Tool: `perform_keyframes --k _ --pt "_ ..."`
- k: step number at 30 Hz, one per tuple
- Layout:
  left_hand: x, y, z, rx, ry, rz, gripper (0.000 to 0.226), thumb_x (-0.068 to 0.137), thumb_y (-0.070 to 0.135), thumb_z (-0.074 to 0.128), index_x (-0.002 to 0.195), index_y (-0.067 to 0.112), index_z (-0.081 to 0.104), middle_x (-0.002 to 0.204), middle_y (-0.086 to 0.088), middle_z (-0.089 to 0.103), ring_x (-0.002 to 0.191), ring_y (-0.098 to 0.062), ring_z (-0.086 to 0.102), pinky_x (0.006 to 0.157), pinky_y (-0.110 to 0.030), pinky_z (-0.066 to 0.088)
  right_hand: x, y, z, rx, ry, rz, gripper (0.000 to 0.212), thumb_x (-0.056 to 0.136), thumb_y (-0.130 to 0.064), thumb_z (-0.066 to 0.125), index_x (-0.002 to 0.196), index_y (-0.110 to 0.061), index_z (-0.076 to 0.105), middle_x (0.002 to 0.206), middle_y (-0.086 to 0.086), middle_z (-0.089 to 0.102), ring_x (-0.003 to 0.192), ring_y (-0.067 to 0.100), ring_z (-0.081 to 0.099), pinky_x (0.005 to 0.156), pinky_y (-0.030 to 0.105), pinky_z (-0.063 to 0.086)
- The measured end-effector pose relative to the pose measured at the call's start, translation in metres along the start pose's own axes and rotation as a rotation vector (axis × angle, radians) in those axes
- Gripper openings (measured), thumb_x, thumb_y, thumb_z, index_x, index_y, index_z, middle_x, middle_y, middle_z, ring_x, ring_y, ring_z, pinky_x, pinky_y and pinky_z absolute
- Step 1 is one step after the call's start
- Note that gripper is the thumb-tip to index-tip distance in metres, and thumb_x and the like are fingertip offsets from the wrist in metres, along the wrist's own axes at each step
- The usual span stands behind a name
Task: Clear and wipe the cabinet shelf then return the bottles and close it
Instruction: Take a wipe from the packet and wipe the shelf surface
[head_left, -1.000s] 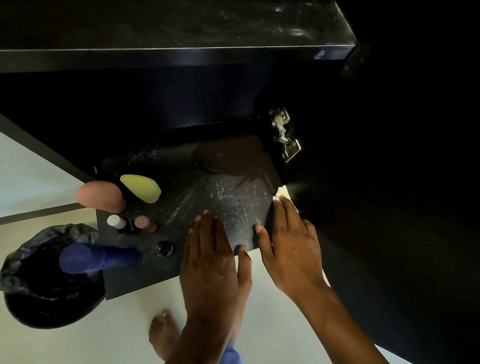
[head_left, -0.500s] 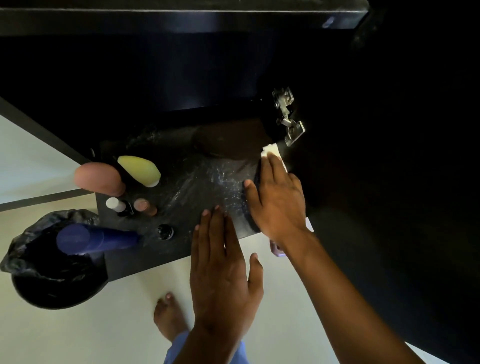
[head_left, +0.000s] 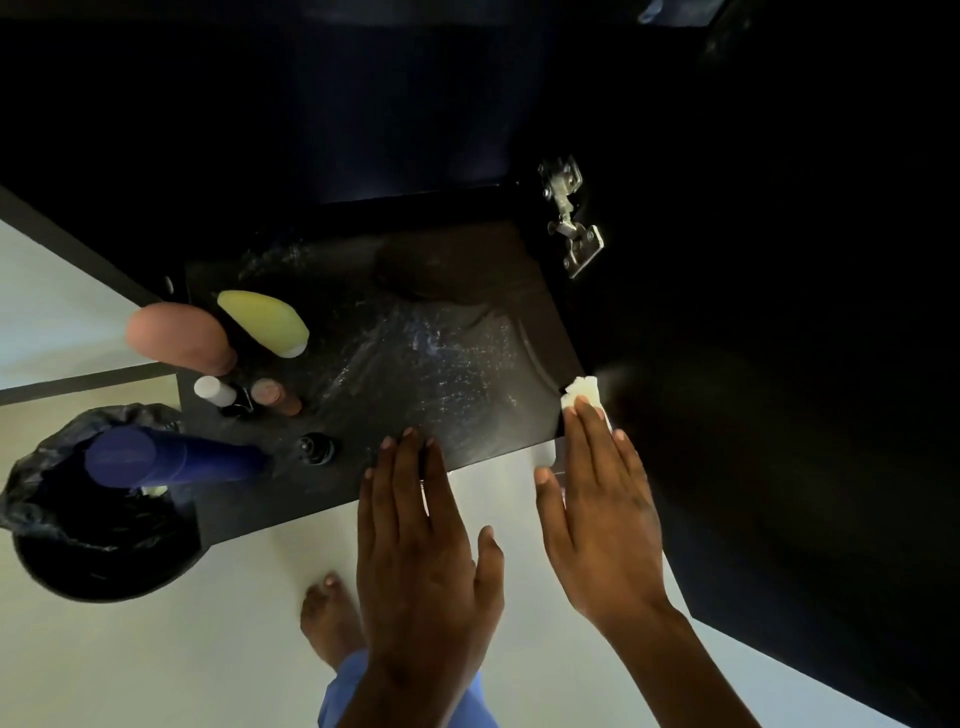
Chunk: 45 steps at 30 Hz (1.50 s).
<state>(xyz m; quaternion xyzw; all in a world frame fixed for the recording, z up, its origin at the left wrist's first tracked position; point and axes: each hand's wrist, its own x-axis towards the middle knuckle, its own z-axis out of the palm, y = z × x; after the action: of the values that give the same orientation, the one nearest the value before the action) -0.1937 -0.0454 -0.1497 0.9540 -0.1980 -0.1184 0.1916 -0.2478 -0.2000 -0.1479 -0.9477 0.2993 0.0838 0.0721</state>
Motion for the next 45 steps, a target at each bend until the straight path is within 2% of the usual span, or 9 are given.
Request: perform_keyframes --k 5,12,16,19,26,29,33,41,45 --pt "-0.002 -0.002 0.000 0.005 -0.006 0.008 0.101 0.078 0.041 0.081 0.160 0.001 0.036 0.168 -0.019 0.035 0.156 -0.038 0.032 0.124 -0.052 0.035 0.012 -0.014 -0.001 0.066 0.033 0.009 0.072 0.105 -0.060 0.014 0.164 -0.019 0.025 0.172 0.000 0.021 0.160 0.018 0.015 0.131 0.039 0.013" --pt "-0.003 -0.004 0.000 0.002 -0.012 0.024 0.104 0.077 0.039 0.083 0.160 0.000 0.034 0.168 -0.021 0.034 0.156 -0.039 0.033 0.125 -0.051 0.031 0.079 -0.055 -0.008 0.129 0.035 -0.214 0.063 0.109 -0.050 0.024 0.161 -0.016 0.027 0.171 0.004 0.025 0.160 0.018 0.015 0.132 0.042 -0.001" --pt "-0.003 -0.007 -0.002 -0.042 0.043 0.074 0.100 0.077 0.034 0.087 0.157 -0.002 0.038 0.163 -0.023 0.041 0.153 -0.040 0.038 0.120 -0.056 0.041 0.039 -0.064 0.001 0.195 0.085 -0.451 0.050 0.111 -0.035 0.037 0.153 -0.009 0.047 0.163 0.008 0.042 0.156 0.020 0.029 0.129 0.052 0.020" --pt "-0.004 -0.010 -0.003 -0.066 0.049 0.058 0.096 0.078 0.026 0.085 0.157 -0.003 0.038 0.165 -0.021 0.039 0.153 -0.039 0.038 0.118 -0.056 0.043 0.003 -0.042 0.002 0.138 0.078 -0.393 0.052 0.109 -0.039 0.032 0.153 -0.016 0.048 0.161 0.001 0.043 0.156 0.014 0.019 0.126 0.051 0.029" --pt "-0.005 -0.010 -0.001 -0.041 0.015 0.052 0.095 0.079 0.024 0.081 0.159 -0.002 0.035 0.167 -0.019 0.035 0.155 -0.038 0.036 0.121 -0.054 0.041 0.023 -0.010 0.001 0.108 0.050 -0.077 0.063 0.109 -0.048 0.014 0.164 -0.019 0.021 0.172 -0.002 0.016 0.160 0.012 0.009 0.131 0.041 0.013" --pt "-0.006 -0.010 0.000 -0.053 0.023 0.045 0.095 0.081 0.024 0.079 0.160 -0.001 0.033 0.168 -0.019 0.033 0.156 -0.037 0.034 0.122 -0.054 0.038 0.033 -0.038 0.003 0.178 0.013 -0.190 0.062 0.109 -0.046 0.020 0.164 -0.019 0.024 0.172 0.001 0.019 0.161 0.017 0.011 0.132 0.042 0.010" --pt "-0.006 -0.012 0.002 -0.080 0.046 0.052 0.097 0.080 0.021 0.083 0.159 -0.003 0.033 0.167 -0.019 0.035 0.154 -0.037 0.037 0.122 -0.055 0.039 0.010 -0.047 0.004 0.173 0.090 -0.464 0.051 0.108 -0.033 0.036 0.151 -0.010 0.050 0.161 0.006 0.045 0.156 0.020 0.027 0.126 0.049 0.029" --pt "-0.007 -0.012 0.003 -0.029 0.014 0.036 0.098 0.080 0.023 0.077 0.162 -0.002 0.029 0.169 -0.018 0.032 0.155 -0.037 0.035 0.123 -0.051 0.038 0.056 -0.037 -0.002 0.129 0.113 -0.102 0.063 0.107 -0.042 0.019 0.161 -0.013 0.031 0.169 0.007 0.028 0.159 0.020 0.022 0.132 0.040 0.009" --pt "-0.007 -0.013 0.005 -0.031 0.025 0.051 0.096 0.081 0.023 0.077 0.161 -0.003 0.030 0.168 -0.020 0.034 0.155 -0.037 0.036 0.123 -0.053 0.037 0.051 -0.060 0.006 0.200 0.078 -0.378 0.053 0.109 -0.030 0.034 0.158 -0.011 0.038 0.167 0.008 0.033 0.158 0.021 0.025 0.131 0.043 0.014"
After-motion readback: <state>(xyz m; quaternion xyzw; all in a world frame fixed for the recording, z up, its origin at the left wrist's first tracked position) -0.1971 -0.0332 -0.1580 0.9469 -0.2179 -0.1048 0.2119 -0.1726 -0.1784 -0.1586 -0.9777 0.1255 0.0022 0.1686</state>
